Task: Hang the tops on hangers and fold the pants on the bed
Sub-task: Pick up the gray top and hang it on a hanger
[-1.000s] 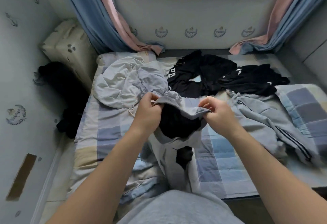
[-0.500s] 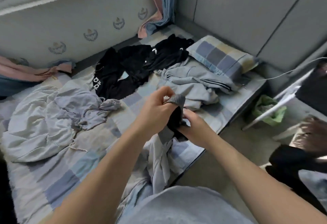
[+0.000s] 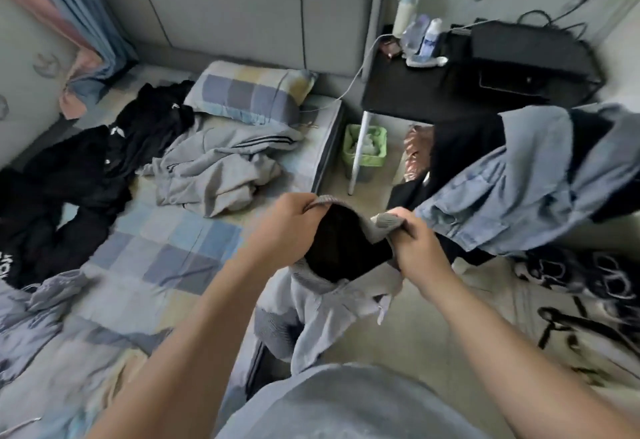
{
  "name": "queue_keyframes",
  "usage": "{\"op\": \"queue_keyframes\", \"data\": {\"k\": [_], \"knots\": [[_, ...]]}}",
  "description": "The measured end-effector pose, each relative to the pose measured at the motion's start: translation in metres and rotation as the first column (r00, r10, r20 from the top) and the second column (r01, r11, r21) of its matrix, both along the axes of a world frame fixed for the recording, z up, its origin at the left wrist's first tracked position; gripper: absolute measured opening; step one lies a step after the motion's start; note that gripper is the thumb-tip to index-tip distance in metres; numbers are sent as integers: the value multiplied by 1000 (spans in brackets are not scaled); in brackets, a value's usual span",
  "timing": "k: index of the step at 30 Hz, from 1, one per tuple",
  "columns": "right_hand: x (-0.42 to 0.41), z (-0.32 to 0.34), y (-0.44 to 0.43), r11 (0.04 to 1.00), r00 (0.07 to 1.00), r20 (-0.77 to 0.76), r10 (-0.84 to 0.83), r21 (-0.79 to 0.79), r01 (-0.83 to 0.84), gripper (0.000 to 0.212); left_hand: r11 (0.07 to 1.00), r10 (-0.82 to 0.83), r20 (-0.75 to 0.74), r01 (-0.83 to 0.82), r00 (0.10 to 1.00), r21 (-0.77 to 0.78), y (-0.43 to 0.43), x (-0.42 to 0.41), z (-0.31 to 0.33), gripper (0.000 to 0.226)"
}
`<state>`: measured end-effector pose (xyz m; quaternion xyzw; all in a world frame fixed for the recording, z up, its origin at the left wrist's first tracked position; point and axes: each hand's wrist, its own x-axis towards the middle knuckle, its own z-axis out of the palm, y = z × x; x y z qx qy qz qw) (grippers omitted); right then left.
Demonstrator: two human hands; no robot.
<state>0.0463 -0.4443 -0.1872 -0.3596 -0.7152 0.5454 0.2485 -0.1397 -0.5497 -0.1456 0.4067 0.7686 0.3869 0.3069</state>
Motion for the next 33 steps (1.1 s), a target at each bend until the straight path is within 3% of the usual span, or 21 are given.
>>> {"op": "queue_keyframes", "data": {"k": [5, 8, 11, 14, 18, 20, 26, 29, 33], "knots": [[111, 13, 36, 960, 960, -31, -278, 13, 278, 29, 971, -214, -95, 202, 972, -126, 53, 97, -24, 39], [177, 17, 51, 875, 875, -27, -483, -12, 483, 24, 939, -325, -59, 315, 944, -135, 84, 147, -22, 38], [235, 27, 58, 782, 780, -52, -623, -3, 624, 17, 892, -445, -38, 439, 895, -104, 114, 189, -13, 52], [282, 45, 65, 719, 724, -49, -688, 83, 690, 8, 865, -502, -74, 502, 862, -20, 151, 225, -4, 53], [334, 60, 77, 699, 697, 80, -713, 167, 696, 15, 851, -499, -102, 509, 861, 129, 207, 266, 9, 43], [355, 62, 88, 651, 641, 128, -757, 233, 723, 15, 834, -513, -99, 522, 853, 176, 238, 284, 16, 34], [395, 76, 146, 377, 361, 117, -925, 373, 848, 17, 702, -655, -112, 657, 747, 276, 333, 340, 33, 35], [405, 97, 174, 187, 183, 49, -982, 426, 885, 18, 615, -736, -187, 758, 651, 216, 383, 360, 38, 33], [407, 130, 210, 45, 71, -41, -997, 452, 891, 19, 504, -792, -348, 859, 501, 89, 445, 381, 47, 20]]}}
